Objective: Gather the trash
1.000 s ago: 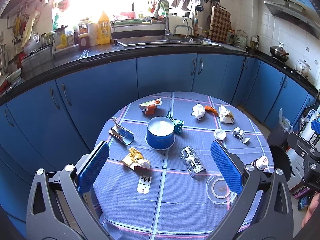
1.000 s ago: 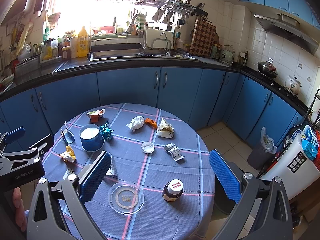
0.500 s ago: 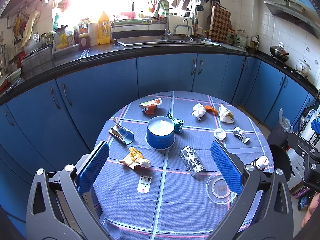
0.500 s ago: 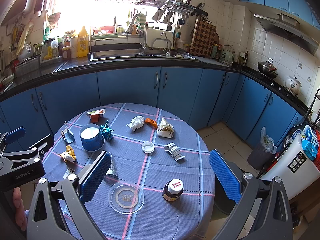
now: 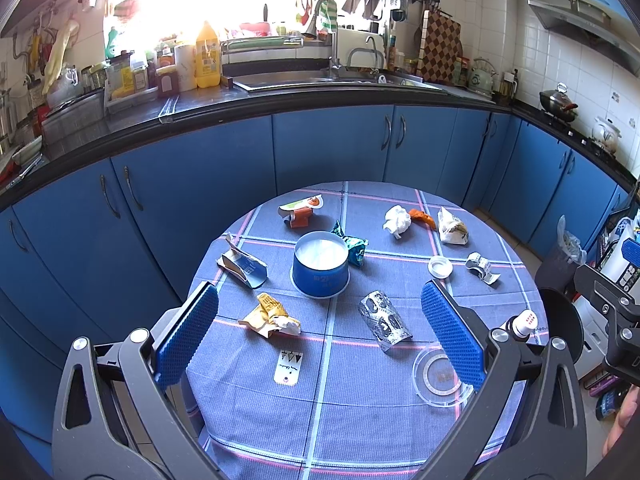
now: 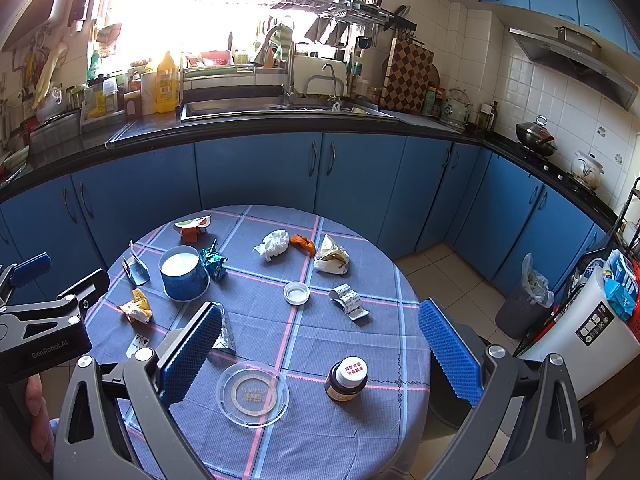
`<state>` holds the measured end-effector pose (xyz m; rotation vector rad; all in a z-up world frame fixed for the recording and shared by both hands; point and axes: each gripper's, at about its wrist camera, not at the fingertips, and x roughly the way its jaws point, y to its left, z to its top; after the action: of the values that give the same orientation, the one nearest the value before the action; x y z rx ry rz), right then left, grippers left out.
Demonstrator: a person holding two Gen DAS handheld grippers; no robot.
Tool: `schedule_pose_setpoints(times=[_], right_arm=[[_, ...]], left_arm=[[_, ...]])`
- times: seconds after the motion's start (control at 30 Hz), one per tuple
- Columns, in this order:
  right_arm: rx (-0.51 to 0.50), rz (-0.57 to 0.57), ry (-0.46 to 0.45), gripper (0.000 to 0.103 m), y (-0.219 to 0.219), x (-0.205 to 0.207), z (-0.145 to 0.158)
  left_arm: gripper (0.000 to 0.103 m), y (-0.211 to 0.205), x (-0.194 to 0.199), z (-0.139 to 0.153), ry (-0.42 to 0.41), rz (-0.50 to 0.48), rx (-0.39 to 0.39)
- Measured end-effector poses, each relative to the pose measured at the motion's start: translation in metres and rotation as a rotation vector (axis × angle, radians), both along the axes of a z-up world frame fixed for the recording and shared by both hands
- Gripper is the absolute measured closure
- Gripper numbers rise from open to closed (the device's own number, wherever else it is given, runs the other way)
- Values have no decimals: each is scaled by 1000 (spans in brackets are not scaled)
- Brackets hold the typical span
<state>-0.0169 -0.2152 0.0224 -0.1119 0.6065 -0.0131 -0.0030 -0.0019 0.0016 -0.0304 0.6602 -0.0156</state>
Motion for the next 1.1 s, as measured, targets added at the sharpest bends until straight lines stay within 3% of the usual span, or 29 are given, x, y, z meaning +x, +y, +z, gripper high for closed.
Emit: schedule_pose_setpoints(times=[0.9, 1.1], right_arm=[[-1, -1, 4, 7, 1, -2, 2], [-2, -21, 36, 7, -6, 8, -21]], left_arm=[[3, 0, 0, -6, 9, 1, 0], [3, 7, 6, -20, 58, 14, -35]])
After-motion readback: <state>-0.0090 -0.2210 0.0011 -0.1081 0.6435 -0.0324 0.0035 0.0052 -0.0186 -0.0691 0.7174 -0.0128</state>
